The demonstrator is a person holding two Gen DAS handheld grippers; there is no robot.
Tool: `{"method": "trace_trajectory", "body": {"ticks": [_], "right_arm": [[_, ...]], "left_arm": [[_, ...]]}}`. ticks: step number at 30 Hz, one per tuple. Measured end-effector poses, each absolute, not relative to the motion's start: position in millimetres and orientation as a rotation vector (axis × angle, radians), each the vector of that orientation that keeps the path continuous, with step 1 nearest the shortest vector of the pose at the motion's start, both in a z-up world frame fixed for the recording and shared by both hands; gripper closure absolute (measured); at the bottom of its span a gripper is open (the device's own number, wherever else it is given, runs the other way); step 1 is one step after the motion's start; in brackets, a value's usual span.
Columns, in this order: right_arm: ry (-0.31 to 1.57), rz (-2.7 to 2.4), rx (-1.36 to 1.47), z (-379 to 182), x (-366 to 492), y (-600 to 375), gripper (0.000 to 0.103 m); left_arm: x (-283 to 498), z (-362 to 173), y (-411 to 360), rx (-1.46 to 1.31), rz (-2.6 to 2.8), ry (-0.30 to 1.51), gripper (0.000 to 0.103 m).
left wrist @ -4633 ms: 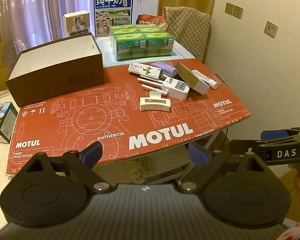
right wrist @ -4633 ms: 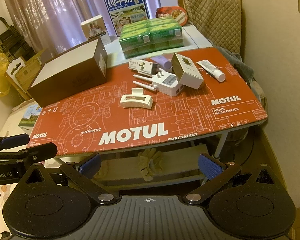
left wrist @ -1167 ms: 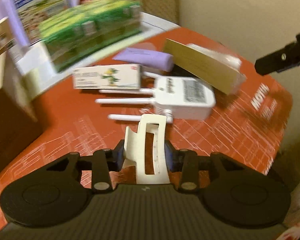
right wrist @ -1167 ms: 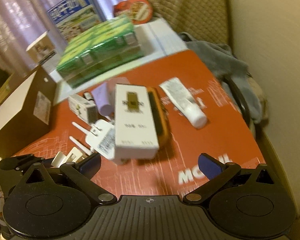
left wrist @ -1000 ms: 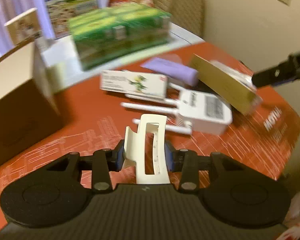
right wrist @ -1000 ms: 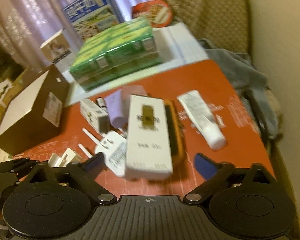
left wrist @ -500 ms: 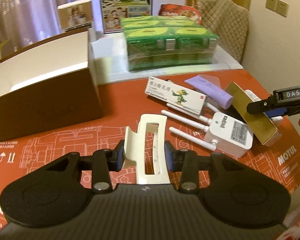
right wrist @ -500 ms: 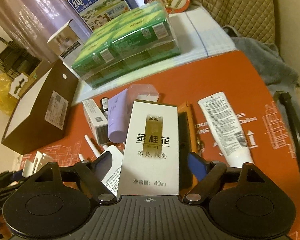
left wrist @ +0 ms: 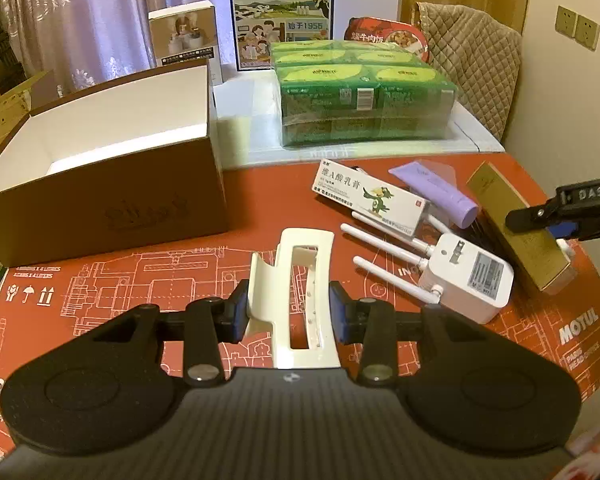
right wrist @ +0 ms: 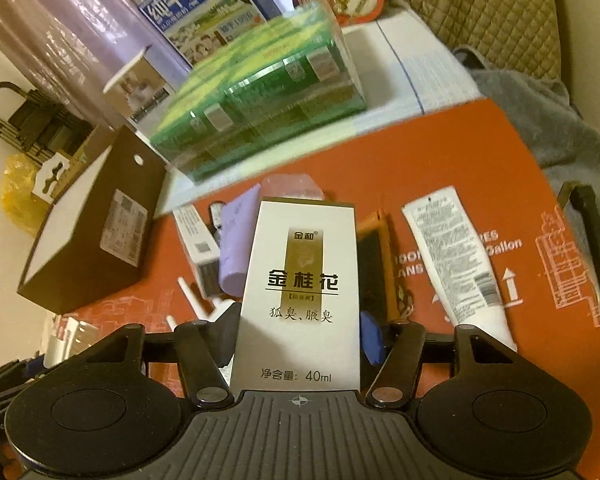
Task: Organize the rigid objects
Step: 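Carry the claw clip with the left gripper while the right gripper carries the box into the brown box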
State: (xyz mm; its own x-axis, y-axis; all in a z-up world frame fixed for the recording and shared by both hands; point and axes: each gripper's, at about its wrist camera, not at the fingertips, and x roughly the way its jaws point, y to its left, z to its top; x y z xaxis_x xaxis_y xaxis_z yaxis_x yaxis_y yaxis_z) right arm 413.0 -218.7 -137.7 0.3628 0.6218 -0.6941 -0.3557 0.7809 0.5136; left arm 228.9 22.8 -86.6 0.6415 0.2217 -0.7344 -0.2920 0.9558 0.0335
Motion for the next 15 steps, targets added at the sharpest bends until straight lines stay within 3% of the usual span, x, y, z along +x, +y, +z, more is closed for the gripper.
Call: {"method": "trace_trajectory", "body": {"ticks": [15], "right_arm": [[0.931, 0.766, 0.268, -73, 389, -140, 0.047]], "left_arm": [[235, -43, 80, -0.137, 0.311, 0.772, 0.068]]}}
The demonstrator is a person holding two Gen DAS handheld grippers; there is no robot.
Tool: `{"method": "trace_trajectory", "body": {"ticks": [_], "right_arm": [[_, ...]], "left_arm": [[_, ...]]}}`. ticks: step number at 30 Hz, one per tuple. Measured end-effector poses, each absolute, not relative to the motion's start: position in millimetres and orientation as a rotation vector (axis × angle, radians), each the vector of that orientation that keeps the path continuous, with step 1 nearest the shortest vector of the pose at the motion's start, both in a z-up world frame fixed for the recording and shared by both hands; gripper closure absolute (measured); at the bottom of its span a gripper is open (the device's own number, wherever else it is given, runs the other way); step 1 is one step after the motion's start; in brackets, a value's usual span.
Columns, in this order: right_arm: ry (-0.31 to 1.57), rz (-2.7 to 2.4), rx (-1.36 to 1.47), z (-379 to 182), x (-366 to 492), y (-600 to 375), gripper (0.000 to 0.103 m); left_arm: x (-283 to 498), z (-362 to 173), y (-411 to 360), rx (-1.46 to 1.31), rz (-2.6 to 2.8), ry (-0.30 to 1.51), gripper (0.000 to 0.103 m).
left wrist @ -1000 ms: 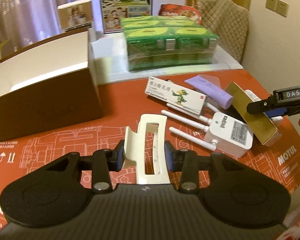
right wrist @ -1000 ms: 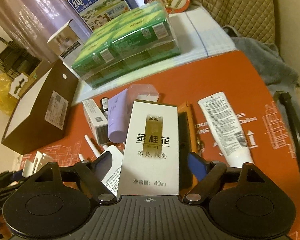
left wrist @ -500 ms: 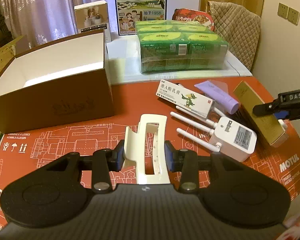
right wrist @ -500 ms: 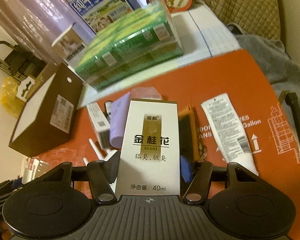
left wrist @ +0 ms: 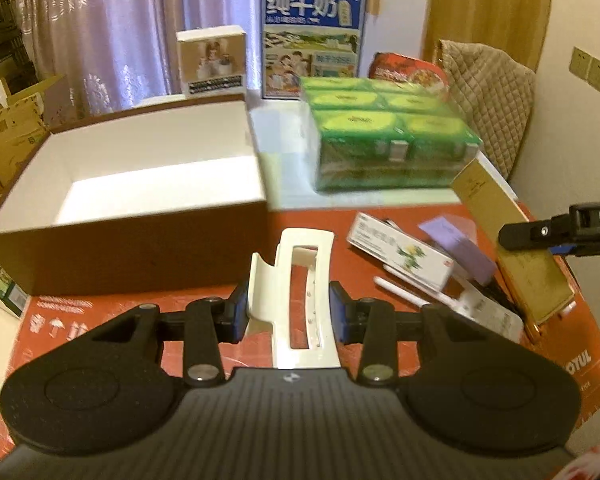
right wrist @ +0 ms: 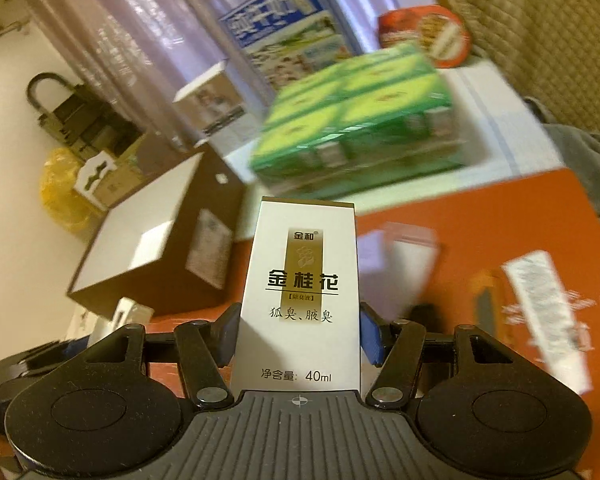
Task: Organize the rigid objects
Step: 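Carry the claw clip with the left gripper while the right gripper carries the box into the brown box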
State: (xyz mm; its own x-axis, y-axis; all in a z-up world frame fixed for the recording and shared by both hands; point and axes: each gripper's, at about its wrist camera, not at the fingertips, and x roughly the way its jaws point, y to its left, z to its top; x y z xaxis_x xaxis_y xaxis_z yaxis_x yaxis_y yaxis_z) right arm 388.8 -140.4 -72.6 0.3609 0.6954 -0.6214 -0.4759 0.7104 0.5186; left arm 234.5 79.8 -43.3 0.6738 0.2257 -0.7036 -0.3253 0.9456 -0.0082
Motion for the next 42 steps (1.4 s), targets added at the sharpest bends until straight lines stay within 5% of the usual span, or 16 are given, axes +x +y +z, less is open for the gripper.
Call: {"method": "trace_trajectory", "body": {"ticks": [19, 42], "right_arm": [[0.86, 0.922, 0.19, -27, 387, 112, 0.047], [1.0, 0.704, -0.014, -99, 434, 240, 0.047]], "left_arm": [[251, -2, 271, -0.132, 0.396, 0.732, 0.068], [320, -76, 367, -0.219, 0.342, 0.909, 0.068]]}}
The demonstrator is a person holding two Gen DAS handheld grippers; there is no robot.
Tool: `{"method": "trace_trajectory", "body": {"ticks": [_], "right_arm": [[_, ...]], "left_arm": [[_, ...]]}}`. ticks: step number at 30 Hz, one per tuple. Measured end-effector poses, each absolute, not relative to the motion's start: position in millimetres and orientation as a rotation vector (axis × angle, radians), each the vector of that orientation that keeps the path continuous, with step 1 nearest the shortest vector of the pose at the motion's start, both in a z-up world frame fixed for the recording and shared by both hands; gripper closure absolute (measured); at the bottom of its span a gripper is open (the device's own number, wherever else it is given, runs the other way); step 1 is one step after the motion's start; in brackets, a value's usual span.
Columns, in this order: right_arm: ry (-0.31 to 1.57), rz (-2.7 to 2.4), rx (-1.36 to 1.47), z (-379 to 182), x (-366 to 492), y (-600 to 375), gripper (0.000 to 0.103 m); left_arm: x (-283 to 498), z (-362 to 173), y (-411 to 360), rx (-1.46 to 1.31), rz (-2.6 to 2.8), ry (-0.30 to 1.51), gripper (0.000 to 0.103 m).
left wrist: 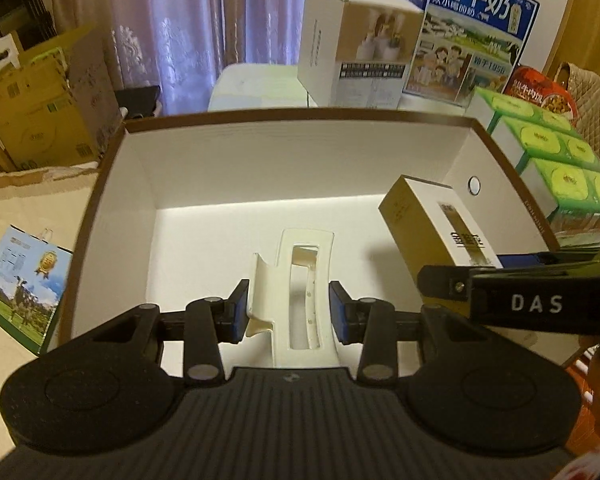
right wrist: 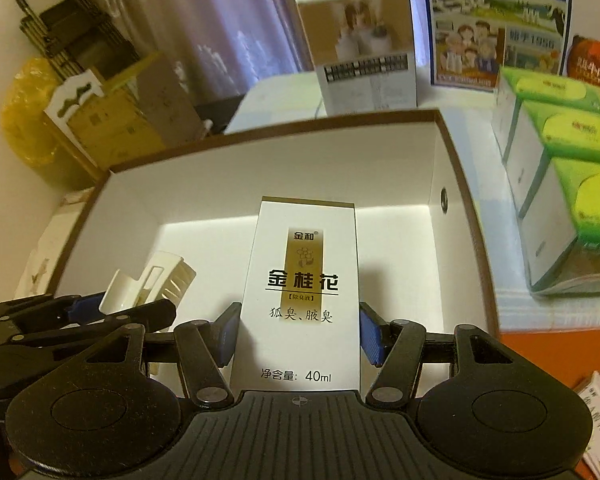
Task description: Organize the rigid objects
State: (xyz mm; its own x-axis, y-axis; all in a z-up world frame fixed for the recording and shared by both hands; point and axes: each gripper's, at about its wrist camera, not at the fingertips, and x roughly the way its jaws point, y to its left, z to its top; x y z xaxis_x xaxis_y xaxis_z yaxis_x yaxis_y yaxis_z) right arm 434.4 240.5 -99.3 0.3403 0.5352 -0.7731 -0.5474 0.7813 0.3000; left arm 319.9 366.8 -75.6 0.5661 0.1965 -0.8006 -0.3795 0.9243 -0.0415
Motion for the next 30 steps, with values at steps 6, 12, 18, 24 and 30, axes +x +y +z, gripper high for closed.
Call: {"method": "trace_trajectory", "body": {"ticks": [6, 12, 18, 24, 30], "right_arm": [[1.035, 0.66, -0.028, -113, 444, 244, 0.046], [1.057, 0.661, -0.036, -114, 443, 236, 0.045], [1.054, 0.681, -0.042, -110, 435, 233, 0.045], [1.045, 0.687, -0.022, -102, 427, 227, 0.045], [1.005, 0.708, -0.007, -88, 415, 217, 0.045]], "left_arm": [[329, -88, 368, -0.234, 0.313, 0.934, 0.068], [329, -91, 364, -0.225, 0.298, 0.942, 0.059], [325, -86, 361, -0.215, 0.299, 0.943, 0.059], [317, -76, 359, -0.204, 0.308, 0.922, 0.059], [307, -64, 353, -0.198, 0.312, 0.897, 0.059]]}}
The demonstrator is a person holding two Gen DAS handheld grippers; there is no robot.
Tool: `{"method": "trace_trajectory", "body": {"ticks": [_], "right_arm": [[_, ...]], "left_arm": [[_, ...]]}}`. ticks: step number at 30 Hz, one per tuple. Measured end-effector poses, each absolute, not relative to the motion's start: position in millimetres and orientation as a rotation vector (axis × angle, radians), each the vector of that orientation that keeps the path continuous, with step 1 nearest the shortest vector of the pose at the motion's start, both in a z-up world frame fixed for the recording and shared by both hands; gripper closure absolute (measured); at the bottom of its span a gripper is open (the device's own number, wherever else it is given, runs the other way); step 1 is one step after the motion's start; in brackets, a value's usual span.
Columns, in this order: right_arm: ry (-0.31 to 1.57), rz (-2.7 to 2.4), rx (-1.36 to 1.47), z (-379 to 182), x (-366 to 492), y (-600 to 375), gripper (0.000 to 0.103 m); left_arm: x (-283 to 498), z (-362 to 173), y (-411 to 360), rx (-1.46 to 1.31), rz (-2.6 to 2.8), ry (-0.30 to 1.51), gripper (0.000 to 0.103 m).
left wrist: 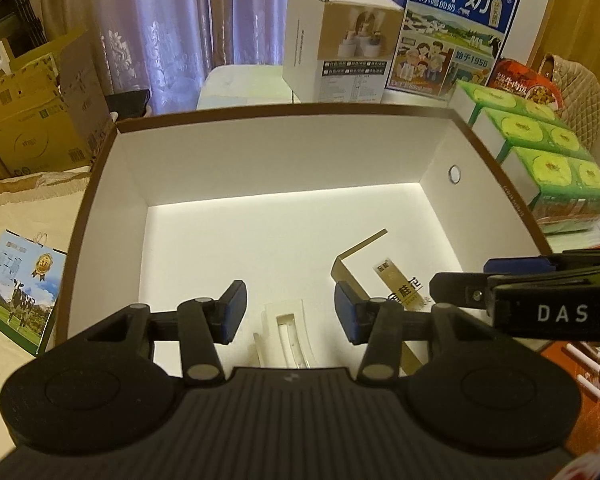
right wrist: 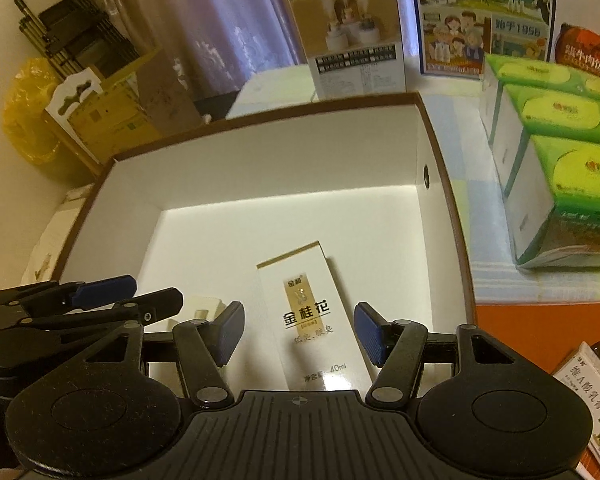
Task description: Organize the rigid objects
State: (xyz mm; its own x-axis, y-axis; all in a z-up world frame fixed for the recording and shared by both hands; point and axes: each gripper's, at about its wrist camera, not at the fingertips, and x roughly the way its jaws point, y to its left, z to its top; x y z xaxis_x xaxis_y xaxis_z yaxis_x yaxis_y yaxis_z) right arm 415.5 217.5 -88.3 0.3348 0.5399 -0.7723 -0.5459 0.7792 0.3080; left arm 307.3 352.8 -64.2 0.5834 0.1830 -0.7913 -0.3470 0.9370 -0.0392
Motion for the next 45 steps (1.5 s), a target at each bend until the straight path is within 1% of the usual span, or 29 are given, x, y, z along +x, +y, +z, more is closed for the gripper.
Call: {"method": "trace_trajectory", "body": {"ticks": [8, 10, 12, 14, 18, 33, 45], "right_arm": [[0.91, 0.728, 0.064, -59, 393, 189, 0.045], [0.889, 0.734, 0.089, -52, 387, 179, 0.042], [0.876, 0.735, 0.117, -46, 382, 169, 0.035], [0.867, 0.74, 0.147, -43, 376, 157, 0.032], [0.862, 0.734, 0.163, -39, 362, 136, 0.03], [0.852, 0.703, 0.191, -43, 322, 60, 0.027], [0.898, 0.784, 0.147, -51, 310, -11, 0.027]], "left_arm": [[287, -38, 337, -0.185, 0.283, 0.829, 0.059], [281, -31, 330, -0.182, 0.268, 0.814, 0.059], [274, -26, 324, -0.187, 0.251, 0.805, 0.059], [267, -23, 317, -0.189, 0.232, 0.799, 0.058], [256, -22, 300, -0.171, 0.187, 0.807, 0.057], [233, -26, 234, -0.153, 0.131, 0.822, 0.057], [221, -30, 161, -0.164, 0.134, 0.839, 0.057]]}}
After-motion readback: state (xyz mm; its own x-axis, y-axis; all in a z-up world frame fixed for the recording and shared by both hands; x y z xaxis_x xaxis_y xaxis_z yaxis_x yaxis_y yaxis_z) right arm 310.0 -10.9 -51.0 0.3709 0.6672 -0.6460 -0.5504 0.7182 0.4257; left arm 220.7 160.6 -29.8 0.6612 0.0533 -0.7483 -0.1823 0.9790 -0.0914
